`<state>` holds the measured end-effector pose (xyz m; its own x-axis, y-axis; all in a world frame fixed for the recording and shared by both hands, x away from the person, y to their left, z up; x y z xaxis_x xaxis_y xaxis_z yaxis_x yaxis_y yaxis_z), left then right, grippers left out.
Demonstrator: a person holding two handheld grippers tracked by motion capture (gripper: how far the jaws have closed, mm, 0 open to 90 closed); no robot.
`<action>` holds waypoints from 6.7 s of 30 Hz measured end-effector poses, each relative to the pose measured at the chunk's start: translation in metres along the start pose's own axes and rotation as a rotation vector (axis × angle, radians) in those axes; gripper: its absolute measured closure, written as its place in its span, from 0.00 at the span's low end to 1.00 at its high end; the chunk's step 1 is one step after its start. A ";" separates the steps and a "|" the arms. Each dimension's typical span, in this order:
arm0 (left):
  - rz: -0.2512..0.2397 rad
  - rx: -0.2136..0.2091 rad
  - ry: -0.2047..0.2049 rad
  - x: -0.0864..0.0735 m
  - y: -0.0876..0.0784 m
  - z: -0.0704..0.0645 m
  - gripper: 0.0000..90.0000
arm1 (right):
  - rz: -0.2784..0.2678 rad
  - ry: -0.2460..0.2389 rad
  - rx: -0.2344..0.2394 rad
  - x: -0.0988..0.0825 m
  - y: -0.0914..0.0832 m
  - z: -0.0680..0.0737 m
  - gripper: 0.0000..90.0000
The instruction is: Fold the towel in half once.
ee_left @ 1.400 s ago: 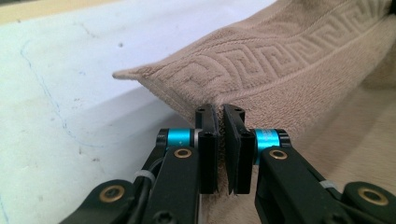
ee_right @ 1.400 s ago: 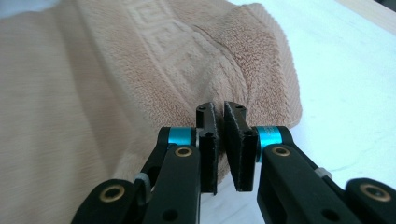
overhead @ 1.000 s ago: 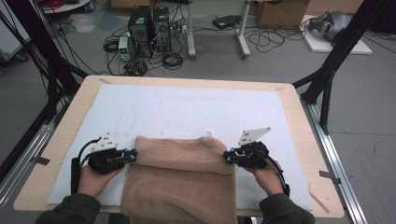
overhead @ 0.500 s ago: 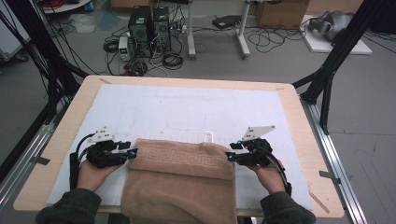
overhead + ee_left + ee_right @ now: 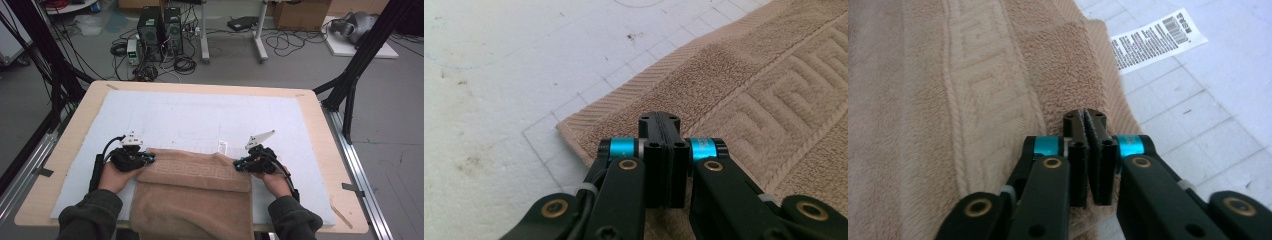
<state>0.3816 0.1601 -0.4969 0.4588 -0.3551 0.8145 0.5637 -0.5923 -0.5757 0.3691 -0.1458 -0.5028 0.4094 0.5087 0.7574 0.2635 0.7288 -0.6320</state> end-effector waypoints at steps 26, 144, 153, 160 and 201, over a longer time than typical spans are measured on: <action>-0.070 0.017 -0.015 0.004 -0.014 -0.003 0.96 | -0.039 -0.035 -0.047 0.011 -0.002 0.005 0.99; -0.016 0.094 0.067 -0.010 0.002 0.000 0.91 | -0.049 -0.063 -0.109 -0.006 0.002 -0.016 0.83; -0.046 0.078 0.046 -0.003 -0.005 -0.001 0.95 | -0.073 -0.039 -0.066 -0.002 -0.006 -0.013 0.95; -0.092 0.065 0.051 0.012 -0.019 -0.004 0.95 | -0.094 -0.069 -0.072 0.013 -0.021 -0.007 0.95; -0.144 -0.043 0.016 -0.016 -0.064 -0.059 0.58 | -0.145 -0.089 -0.048 -0.008 -0.054 0.054 0.59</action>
<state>0.2978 0.1612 -0.4687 0.3640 -0.2759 0.8896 0.5923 -0.6685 -0.4497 0.3046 -0.1648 -0.4659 0.2860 0.4398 0.8514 0.3563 0.7760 -0.5205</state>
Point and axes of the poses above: each handheld gripper's, and its own axes: y roughly forward along the jaws, x roughly out of its top, z roughly to its left, the point moved 10 cm from there along y, roughly forward along the jaws, and after that the axes turned 7 degrees about -z, right-handed, at the moved point
